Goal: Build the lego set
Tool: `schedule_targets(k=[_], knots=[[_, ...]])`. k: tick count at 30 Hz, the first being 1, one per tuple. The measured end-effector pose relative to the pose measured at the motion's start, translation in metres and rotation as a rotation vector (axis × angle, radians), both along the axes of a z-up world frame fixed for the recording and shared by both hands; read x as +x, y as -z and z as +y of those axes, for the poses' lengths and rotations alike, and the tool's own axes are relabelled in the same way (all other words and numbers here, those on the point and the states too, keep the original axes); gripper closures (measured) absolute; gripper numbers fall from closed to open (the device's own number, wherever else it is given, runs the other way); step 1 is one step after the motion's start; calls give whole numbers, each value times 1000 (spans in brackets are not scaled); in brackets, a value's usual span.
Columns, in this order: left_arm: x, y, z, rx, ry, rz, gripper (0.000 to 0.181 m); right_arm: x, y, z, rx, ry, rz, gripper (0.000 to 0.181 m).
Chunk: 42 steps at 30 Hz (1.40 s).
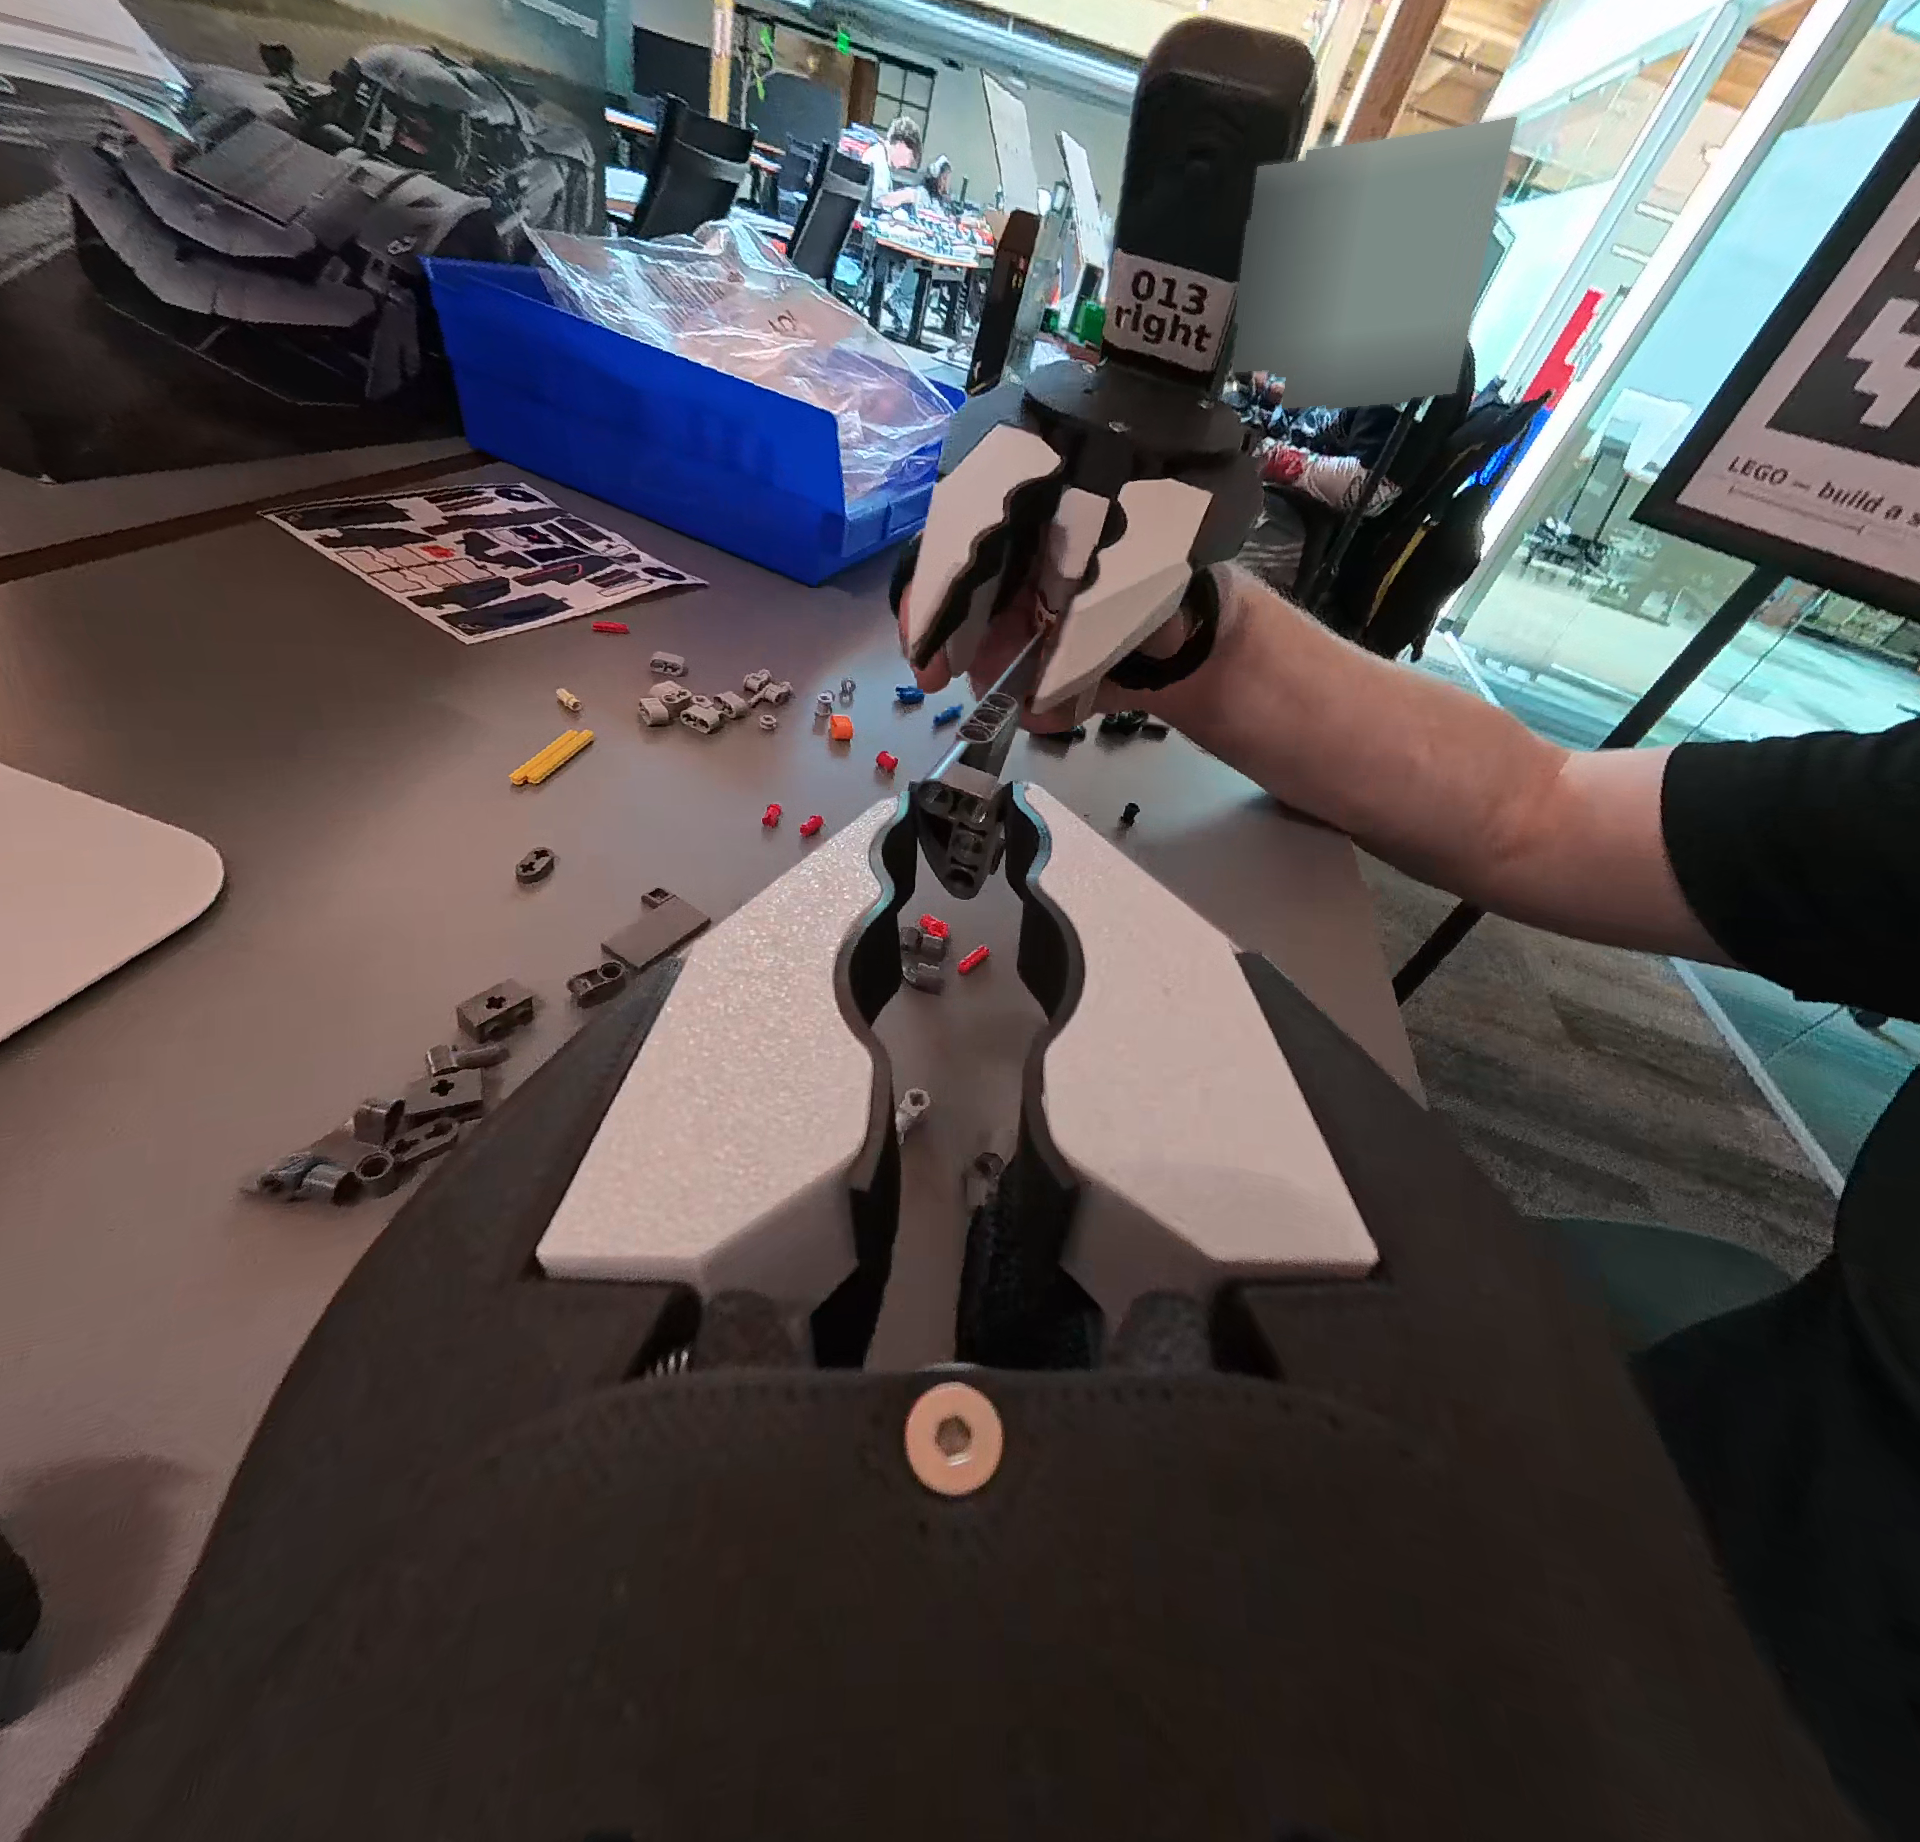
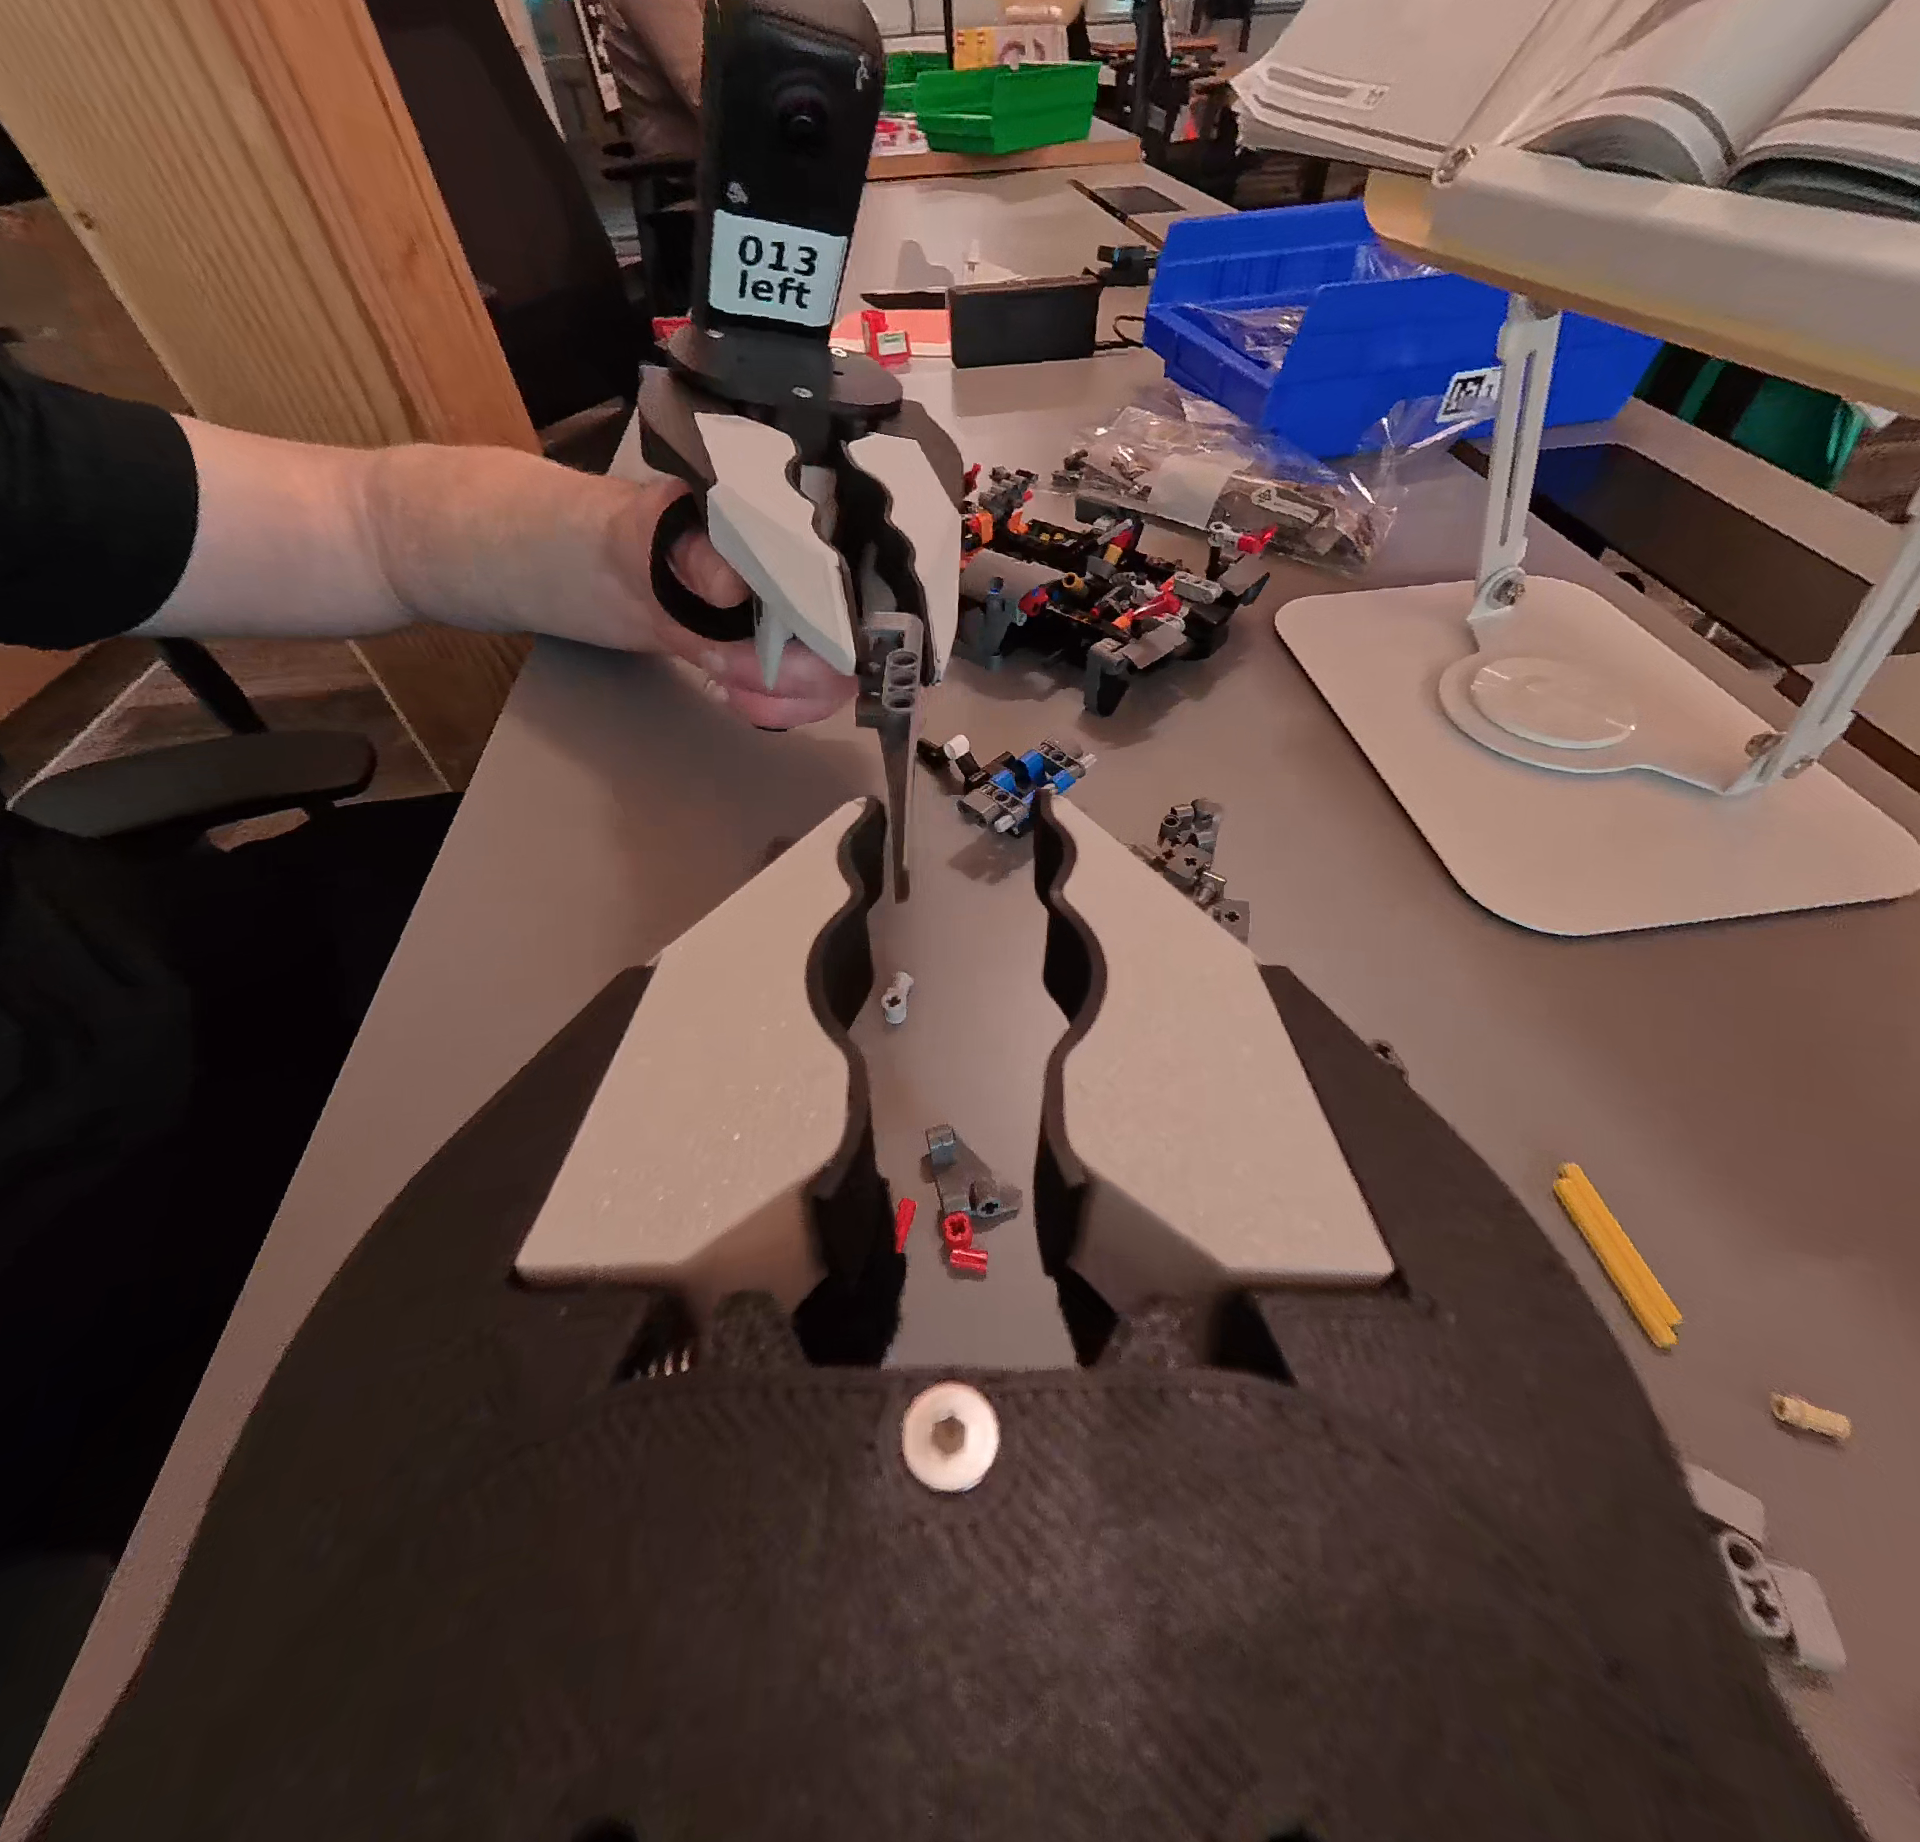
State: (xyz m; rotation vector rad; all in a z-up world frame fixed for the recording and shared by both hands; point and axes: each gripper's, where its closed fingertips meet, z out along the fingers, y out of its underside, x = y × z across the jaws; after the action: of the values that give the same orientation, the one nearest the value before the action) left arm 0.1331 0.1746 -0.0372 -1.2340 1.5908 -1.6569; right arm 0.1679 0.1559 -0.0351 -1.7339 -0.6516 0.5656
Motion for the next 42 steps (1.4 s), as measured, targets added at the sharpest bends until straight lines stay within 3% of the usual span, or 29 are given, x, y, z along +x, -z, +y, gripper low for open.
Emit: schedule_targets(k=[5,17,24,31,42], knots=[[2,5,0,-5,-1,20,168,-8,4,-1,-25,-22,1,181],[3,5,5,-96,12,31,163,-2,0,2,-125,-19,201,181],[0,2,-5,-68,55,14,160,1,-12,-2,-120,-28,274,181],[-2,0,-9,-74,75,7,173,-3,-10,-2,-150,-53,312,181],[0,6,-6,-162,88,70,175,0,-1,3,-220,-32,369,181]])
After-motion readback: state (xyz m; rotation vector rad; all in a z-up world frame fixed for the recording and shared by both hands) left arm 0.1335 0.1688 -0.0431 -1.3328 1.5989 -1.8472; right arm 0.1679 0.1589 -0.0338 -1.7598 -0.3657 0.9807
